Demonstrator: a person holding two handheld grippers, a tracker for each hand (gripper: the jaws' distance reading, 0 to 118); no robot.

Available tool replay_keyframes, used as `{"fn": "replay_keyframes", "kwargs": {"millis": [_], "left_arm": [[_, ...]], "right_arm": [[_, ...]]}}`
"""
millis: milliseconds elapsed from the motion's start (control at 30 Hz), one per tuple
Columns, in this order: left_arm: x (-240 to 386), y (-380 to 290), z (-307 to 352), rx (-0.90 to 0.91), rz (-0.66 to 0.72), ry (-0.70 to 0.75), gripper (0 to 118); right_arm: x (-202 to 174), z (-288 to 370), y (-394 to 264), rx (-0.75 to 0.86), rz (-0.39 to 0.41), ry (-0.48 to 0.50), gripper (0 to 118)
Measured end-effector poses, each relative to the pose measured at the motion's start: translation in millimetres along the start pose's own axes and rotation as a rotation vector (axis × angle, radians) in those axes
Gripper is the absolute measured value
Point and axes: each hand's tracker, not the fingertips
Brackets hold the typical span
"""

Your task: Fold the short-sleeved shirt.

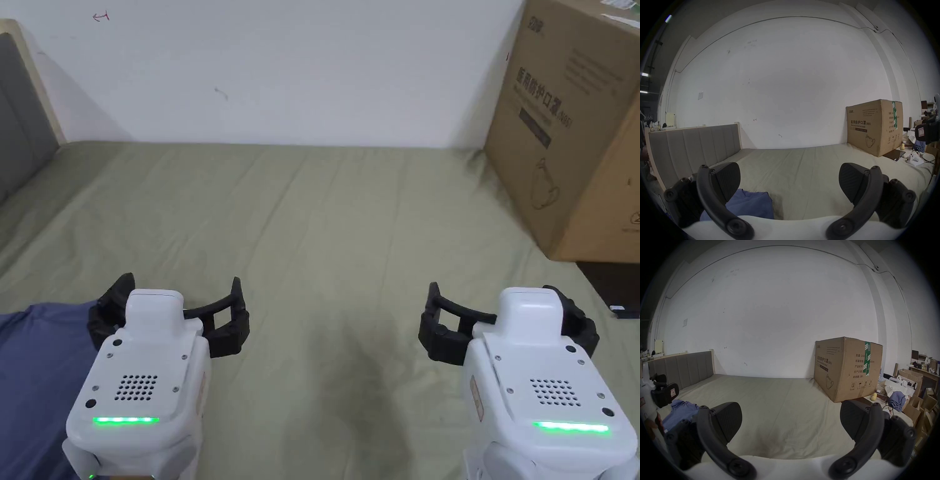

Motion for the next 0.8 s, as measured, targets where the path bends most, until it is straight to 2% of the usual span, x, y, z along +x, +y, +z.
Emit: {"fn": "replay_keyframes", "kwargs": {"millis": [800], "left_arm": [[-0.9,5.2,0.1,0.026,-0.009,0.005,118]], "right_arm": [[-1.2,1.1,3.9,0.007,-0.005,0.008,118]]}}
